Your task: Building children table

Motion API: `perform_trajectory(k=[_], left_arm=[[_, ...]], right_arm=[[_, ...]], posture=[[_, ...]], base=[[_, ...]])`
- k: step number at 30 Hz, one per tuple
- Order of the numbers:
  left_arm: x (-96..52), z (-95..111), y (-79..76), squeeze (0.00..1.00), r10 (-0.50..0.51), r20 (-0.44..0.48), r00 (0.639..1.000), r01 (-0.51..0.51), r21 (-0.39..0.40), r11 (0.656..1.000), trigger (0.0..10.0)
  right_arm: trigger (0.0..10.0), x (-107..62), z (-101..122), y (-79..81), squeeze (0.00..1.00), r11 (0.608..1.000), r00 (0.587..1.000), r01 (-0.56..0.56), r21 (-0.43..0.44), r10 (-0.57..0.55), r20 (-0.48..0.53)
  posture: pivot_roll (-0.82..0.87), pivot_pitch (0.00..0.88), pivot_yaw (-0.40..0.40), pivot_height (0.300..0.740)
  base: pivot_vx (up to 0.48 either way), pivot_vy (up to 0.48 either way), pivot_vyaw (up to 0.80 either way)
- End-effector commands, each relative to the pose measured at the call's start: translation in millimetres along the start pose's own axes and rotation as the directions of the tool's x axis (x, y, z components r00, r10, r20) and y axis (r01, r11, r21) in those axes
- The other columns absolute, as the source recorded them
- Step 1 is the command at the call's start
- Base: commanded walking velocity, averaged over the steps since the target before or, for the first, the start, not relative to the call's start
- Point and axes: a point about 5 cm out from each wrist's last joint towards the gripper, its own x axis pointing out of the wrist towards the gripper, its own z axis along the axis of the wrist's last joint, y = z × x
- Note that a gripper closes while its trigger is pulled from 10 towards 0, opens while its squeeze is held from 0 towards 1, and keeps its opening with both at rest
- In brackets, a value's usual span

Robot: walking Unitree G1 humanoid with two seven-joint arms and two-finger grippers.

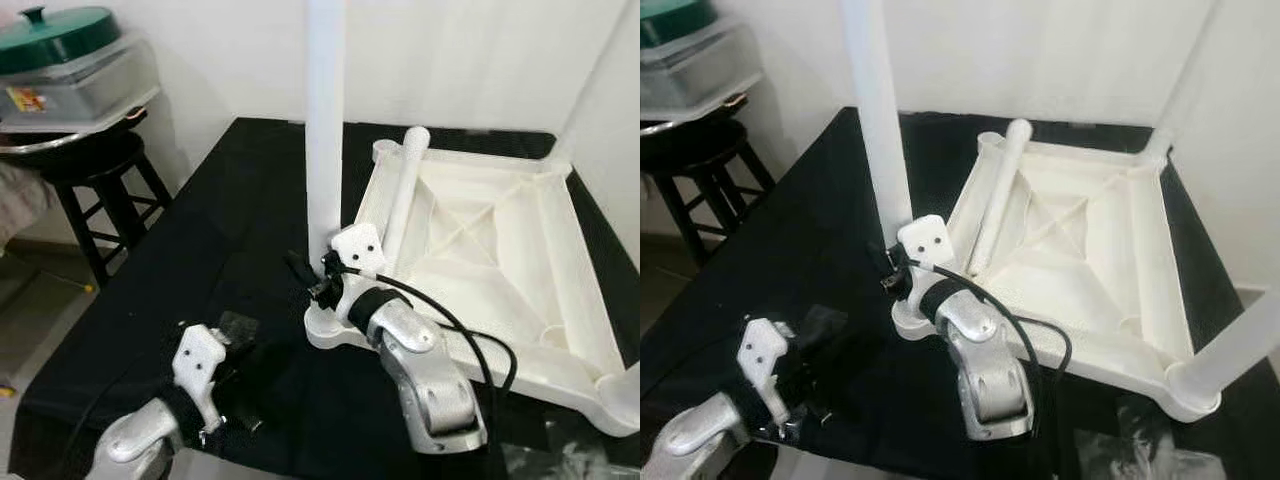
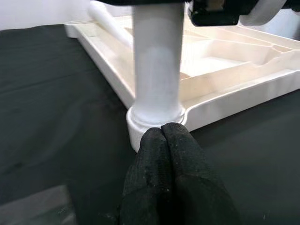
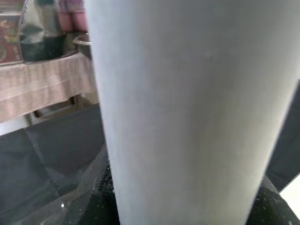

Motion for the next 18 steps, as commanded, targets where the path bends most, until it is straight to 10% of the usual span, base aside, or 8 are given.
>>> perform_trajectory(k=[1,2,3,5,6,7,17,18], left_arm=[[-4.3,-5,1.5,0.00,0.007,-0.026,1.000,-0.007,-0.009,1.000,10.0],[-4.3,-5,1.5,0.00,0.007,-0.026,1.000,-0.007,-0.009,1.000,10.0],[-4.7,-6,1.8,0.00,0.010,-0.026,1.000,-0.010,-0.008,1.000,10.0],[-5.0,-6,1.9,0.00,0.010,-0.027,1.000,-0.011,-0.007,1.000,10.0],[-5.0,-6,1.9,0.00,0.010,-0.028,1.000,-0.010,-0.006,1.000,10.0],[-4.8,-6,1.8,0.00,0.009,-0.029,1.000,-0.009,-0.005,1.000,10.0],[-1.9,-6,0.4,0.00,0.005,-0.024,1.000,-0.005,-0.010,1.000,10.0],[-1.5,-7,0.2,0.00,0.005,-0.024,1.000,-0.005,-0.009,1.000,10.0]], right_arm=[[0.0,3.7,-33,2.4,0.00,0.997,0.985,-0.023,0.079,0.036,-0.169],[0.0,3.7,-33,2.4,0.00,0.997,0.985,-0.023,0.079,0.036,-0.169],[9.6,5.7,-31,3.8,0.00,0.996,0.983,-0.049,0.080,0.062,-0.171],[10.0,7.1,-26,5.4,0.00,0.992,0.983,-0.075,0.099,0.091,-0.160],[10.0,7.6,-22,6.7,0.87,0.990,0.983,-0.091,0.112,0.107,-0.151],[10.0,8.5,-13,6.2,1.00,0.977,0.977,-0.163,0.138,0.180,-0.118],[10.0,-9.0,27,-18.8,1.00,0.781,0.784,-0.620,-0.082,0.619,-0.030],[10.0,-9.8,27,-22.5,0.00,0.728,0.735,-0.678,-0.098,0.675,-0.064]], posture=[[0.01,0.161,0.034,0.740],[0.01,0.161,0.034,0.740],[0.01,0.160,0.034,0.740],[0.01,0.157,0.035,0.740],[0.01,0.157,0.035,0.740],[0.01,0.156,0.034,0.740],[0.01,0.150,0.027,0.740],[0.01,0.149,0.023,0.740]], base=[[0.000,0.000,0.00],[0.000,0.000,0.00],[0.000,0.000,0.00],[0.000,0.000,0.00],[0.000,0.000,0.00],[0.000,0.000,0.00],[0.000,0.000,0.00],[0.000,0.000,0.00]])
